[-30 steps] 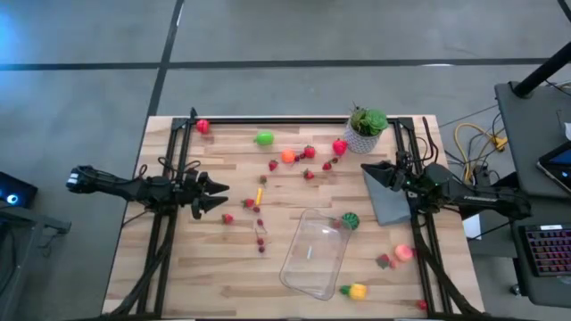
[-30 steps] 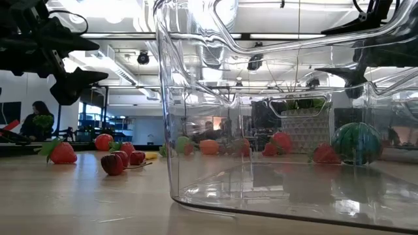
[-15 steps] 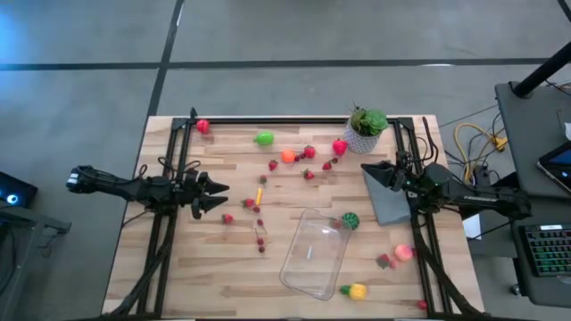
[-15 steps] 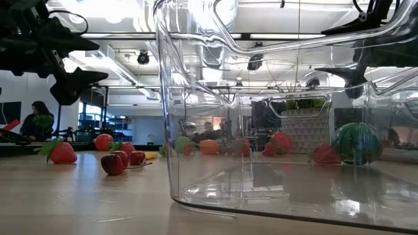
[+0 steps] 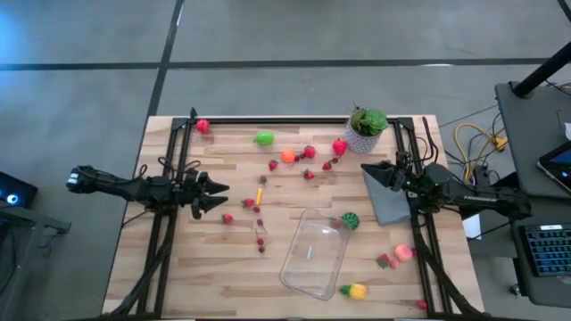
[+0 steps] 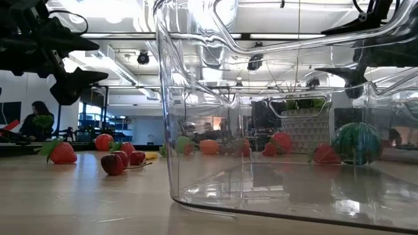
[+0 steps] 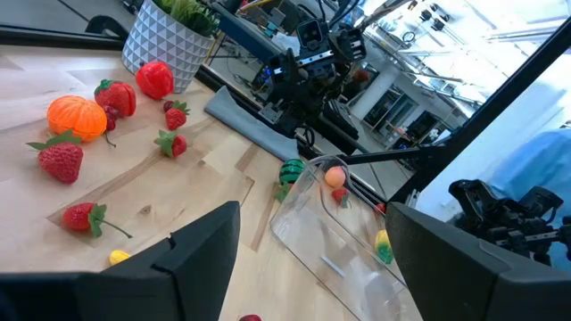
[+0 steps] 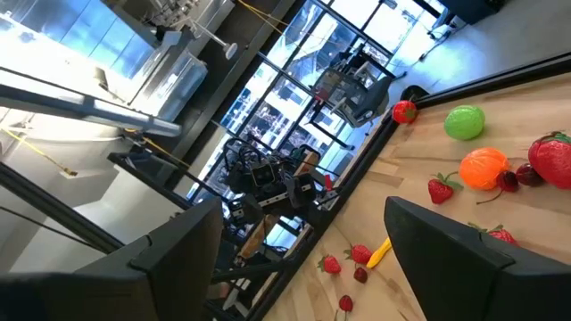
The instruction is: Pick and placing Produce into tupperware
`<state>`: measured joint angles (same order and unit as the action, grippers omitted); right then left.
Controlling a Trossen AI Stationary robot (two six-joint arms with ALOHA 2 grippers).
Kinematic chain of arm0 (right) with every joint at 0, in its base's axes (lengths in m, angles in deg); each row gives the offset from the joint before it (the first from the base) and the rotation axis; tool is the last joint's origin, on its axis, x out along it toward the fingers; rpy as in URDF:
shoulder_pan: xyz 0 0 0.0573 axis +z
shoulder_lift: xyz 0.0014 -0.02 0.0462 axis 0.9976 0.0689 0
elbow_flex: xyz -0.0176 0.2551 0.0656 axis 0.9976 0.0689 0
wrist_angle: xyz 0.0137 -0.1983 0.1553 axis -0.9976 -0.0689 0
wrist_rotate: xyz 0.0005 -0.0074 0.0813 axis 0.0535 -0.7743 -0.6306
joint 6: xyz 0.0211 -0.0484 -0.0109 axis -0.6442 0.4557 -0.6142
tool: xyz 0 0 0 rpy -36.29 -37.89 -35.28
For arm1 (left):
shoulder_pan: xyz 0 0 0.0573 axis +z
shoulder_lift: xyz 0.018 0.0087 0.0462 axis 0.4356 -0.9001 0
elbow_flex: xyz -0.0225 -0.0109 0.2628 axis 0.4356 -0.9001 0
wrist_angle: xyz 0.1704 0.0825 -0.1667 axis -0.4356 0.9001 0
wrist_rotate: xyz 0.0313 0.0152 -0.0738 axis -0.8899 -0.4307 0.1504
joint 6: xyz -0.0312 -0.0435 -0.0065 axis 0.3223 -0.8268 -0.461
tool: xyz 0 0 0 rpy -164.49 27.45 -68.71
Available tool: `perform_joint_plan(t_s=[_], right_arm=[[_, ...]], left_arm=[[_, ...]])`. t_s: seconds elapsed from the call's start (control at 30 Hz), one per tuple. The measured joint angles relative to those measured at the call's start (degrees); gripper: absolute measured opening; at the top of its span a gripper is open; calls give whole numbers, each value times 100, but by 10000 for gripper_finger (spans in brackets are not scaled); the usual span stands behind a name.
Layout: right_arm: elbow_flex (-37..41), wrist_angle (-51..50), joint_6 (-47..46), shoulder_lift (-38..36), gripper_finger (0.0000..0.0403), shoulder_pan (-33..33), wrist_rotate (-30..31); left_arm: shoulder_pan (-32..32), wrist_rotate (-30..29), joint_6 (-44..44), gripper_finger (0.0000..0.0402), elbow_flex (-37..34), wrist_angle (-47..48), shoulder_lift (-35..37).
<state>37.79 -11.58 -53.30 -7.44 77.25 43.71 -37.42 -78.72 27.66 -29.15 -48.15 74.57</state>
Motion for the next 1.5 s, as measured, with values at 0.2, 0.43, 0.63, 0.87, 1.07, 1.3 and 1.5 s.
perform_joint_plan(t_s=[0.2,0.43,0.63,0.87,1.07,1.3,1.5], right_arm=[[0,0,1,0,311,1,0],[0,563,-565,8,305,-1,613],[-4,2760,627,145,308,2,-19],[-145,3371,3934,223,313,6,-3956],[-917,1387,3153,259,309,4,-3794],[-2739,-2724,3582,886,312,4,-3434],[-4171,-5470,3543,1870,309,4,-2993]], left_arm=[[-1,0,0,267,0,0,0],[0,0,0,267,0,-1,0],[-2,0,0,267,0,0,0],[0,0,0,267,0,0,0],[-2,0,0,267,0,0,0],[-1,0,0,267,0,0,0],[-2,0,0,267,0,0,0]])
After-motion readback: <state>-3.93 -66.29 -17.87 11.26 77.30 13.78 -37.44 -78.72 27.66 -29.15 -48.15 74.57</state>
